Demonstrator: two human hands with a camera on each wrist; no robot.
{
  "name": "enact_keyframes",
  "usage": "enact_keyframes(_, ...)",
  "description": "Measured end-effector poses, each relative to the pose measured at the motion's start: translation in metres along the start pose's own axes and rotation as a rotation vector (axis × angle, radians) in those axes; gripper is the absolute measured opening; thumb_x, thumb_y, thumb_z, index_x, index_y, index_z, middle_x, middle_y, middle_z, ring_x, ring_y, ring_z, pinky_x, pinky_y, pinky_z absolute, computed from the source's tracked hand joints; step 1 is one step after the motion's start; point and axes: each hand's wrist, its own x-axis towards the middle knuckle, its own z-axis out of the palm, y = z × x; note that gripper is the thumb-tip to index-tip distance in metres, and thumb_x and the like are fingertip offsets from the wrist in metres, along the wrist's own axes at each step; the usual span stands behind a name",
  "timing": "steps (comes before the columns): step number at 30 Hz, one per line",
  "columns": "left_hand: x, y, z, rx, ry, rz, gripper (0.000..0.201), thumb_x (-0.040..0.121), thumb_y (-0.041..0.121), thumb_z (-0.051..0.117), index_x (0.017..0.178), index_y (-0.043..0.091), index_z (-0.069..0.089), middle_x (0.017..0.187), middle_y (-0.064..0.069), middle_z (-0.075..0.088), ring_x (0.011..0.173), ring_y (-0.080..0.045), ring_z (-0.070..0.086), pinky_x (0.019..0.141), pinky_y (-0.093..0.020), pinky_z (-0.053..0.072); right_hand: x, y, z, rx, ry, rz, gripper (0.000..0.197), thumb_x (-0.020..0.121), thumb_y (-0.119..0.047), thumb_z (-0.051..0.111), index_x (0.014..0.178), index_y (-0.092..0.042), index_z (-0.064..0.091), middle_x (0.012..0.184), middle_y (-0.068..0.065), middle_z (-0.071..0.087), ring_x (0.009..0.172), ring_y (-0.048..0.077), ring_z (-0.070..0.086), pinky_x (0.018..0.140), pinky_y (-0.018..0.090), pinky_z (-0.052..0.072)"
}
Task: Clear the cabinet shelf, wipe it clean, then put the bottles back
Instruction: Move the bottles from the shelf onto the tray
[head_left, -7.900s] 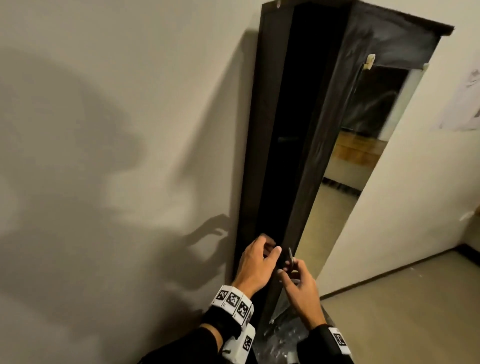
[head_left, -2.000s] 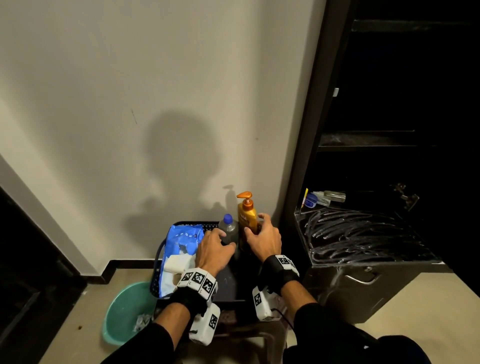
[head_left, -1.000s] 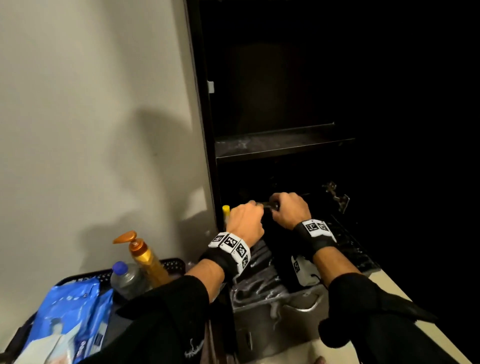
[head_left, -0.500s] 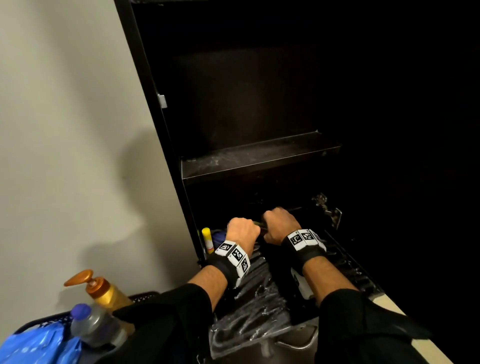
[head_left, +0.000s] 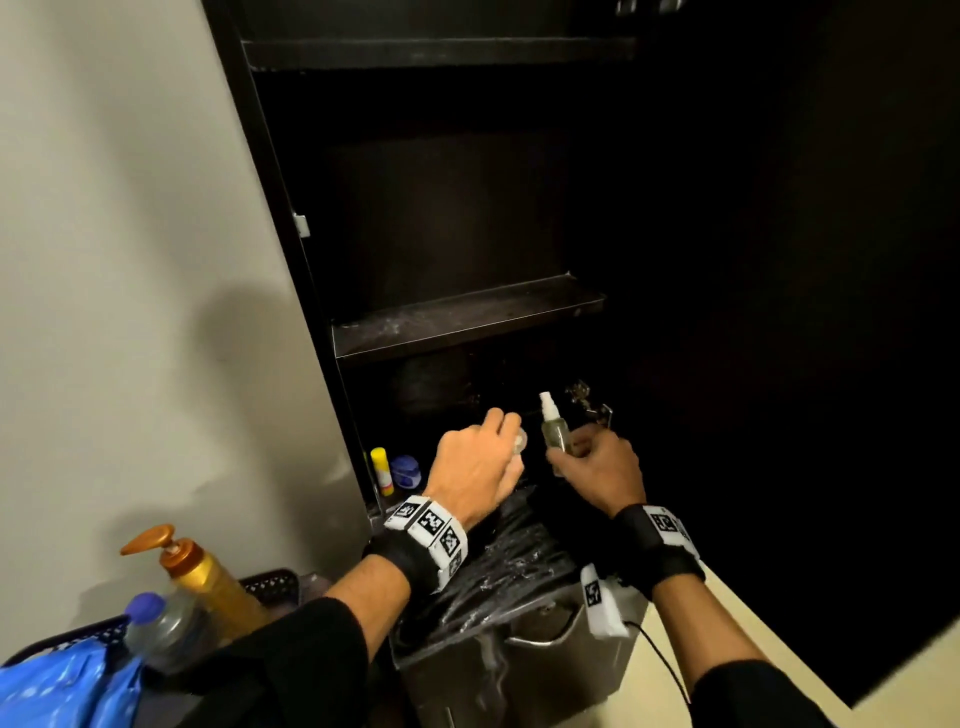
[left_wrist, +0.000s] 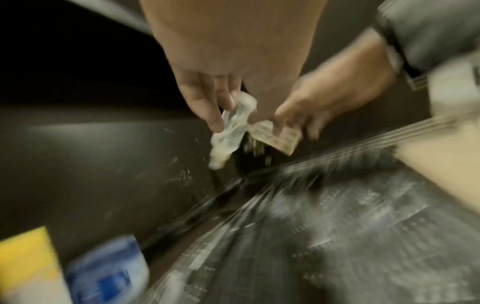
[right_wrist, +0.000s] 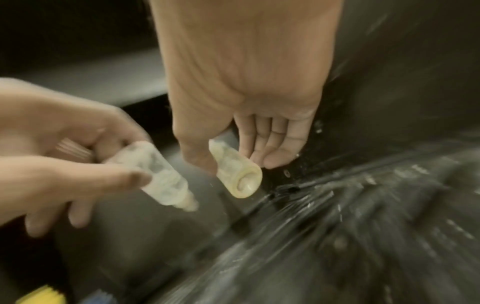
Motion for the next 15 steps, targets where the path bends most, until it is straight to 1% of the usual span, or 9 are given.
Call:
enact_keyframes(2, -0.023, 0.003, -0.016, -0.179, 0.14, -0.131, 0.034, 0.09, 0.044, 0.053, 0.117, 0.023, 0.053, 0.103, 0.004, 0.06, 0.069, -0.022, 0.066, 0.053, -0.037, 0.049, -0.023, -0.004, -0.004, 0.173, 0.042, 0.013, 0.029, 0.074, -0.045, 0.083, 0.092, -0.027, 0.07, 0.087, -0.012, 0.072, 0.091, 0.016, 0.072, 0.08, 0.03, 0.054)
enact_keyframes(4, -0.055, 0.005, -0.031, -0.424, 0.23, -0.321, 0.031, 0.088, 0.046, 0.061, 0.114, 0.029, 0.055, 0.094, 0.009, 0.067, 0.07, -0.014, 0.067, 0.065, -0.036, 0.054, -0.048, -0.013, -0.002, 0.312, 0.069, -0.008, 0.028, 0.074, -0.038, 0.085, 0.092, -0.024, 0.068, 0.083, -0.011, 0.072, 0.086, 0.013, 0.072, 0.078, 0.03, 0.053)
enact_keyframes(5, -0.071, 0.007, -0.038, -0.571, 0.26, -0.429, 0.028, 0.087, 0.046, 0.065, 0.11, 0.032, 0.055, 0.085, 0.01, 0.069, 0.067, -0.01, 0.067, 0.071, -0.035, 0.056, -0.06, -0.019, 0.001, 0.391, 0.076, -0.014, 0.031, 0.072, -0.041, 0.084, 0.092, -0.024, 0.068, 0.083, -0.009, 0.074, 0.084, 0.012, 0.073, 0.078, 0.032, 0.056)
enact_keyframes(6, -0.088, 0.008, -0.046, -0.767, 0.278, -0.549, 0.025, 0.086, 0.043, 0.069, 0.105, 0.033, 0.056, 0.078, 0.007, 0.07, 0.065, -0.008, 0.068, 0.072, -0.035, 0.057, -0.075, -0.027, 0.003, 0.462, 0.058, -0.005, 0.035, 0.07, -0.046, 0.082, 0.094, -0.025, 0.068, 0.085, -0.007, 0.076, 0.083, 0.011, 0.074, 0.078, 0.036, 0.059)
enact_keyframes(7, -0.103, 0.009, -0.051, -1.016, 0.304, -0.671, 0.022, 0.087, 0.038, 0.072, 0.102, 0.03, 0.057, 0.077, 0.001, 0.072, 0.063, -0.012, 0.069, 0.068, -0.036, 0.059, -0.086, -0.034, 0.008, 0.536, 0.039, 0.005, 0.036, 0.071, -0.048, 0.08, 0.097, -0.026, 0.068, 0.089, -0.008, 0.078, 0.086, 0.011, 0.075, 0.078, 0.039, 0.062)
enact_keyframes(9, -0.138, 0.009, -0.065, -1.43, 0.355, -0.877, 0.018, 0.09, 0.022, 0.072, 0.102, 0.016, 0.06, 0.085, -0.018, 0.074, 0.064, -0.025, 0.071, 0.057, -0.036, 0.059, -0.116, -0.054, 0.02, 0.666, -0.042, 0.008, 0.022, 0.085, -0.036, 0.078, 0.102, -0.025, 0.069, 0.095, -0.006, 0.078, 0.089, 0.013, 0.076, 0.072, 0.035, 0.062)
enact_keyframes(10, -0.153, 0.01, -0.07, -1.564, 0.382, -0.943, 0.017, 0.091, 0.016, 0.07, 0.103, 0.009, 0.059, 0.088, -0.022, 0.074, 0.065, -0.029, 0.07, 0.055, -0.034, 0.057, -0.13, -0.062, 0.026, 0.706, -0.087, 0.009, 0.014, 0.092, -0.029, 0.075, 0.104, -0.023, 0.07, 0.096, -0.003, 0.078, 0.088, 0.013, 0.075, 0.068, 0.031, 0.061)
enact_keyframes(12, -0.194, -0.004, -0.087, -1.738, 0.403, -1.069, 0.017, 0.092, 0.008, 0.066, 0.105, 0.002, 0.056, 0.092, -0.023, 0.075, 0.069, -0.032, 0.07, 0.057, -0.031, 0.056, -0.166, -0.096, 0.041, 0.773, -0.211, 0.019, 0.013, 0.099, -0.021, 0.069, 0.11, -0.014, 0.071, 0.097, 0.004, 0.077, 0.082, 0.012, 0.071, 0.066, 0.027, 0.058)
enact_keyframes(15, -0.212, -0.01, -0.089, -1.776, 0.321, -1.058, 0.026, 0.087, 0.004, 0.069, 0.107, 0.001, 0.054, 0.096, -0.021, 0.076, 0.073, -0.033, 0.07, 0.06, -0.032, 0.055, -0.177, -0.108, 0.051, 0.892, -0.285, 0.05, 0.021, 0.098, -0.016, 0.069, 0.114, -0.004, 0.073, 0.097, 0.011, 0.076, 0.082, 0.017, 0.067, 0.068, 0.029, 0.058)
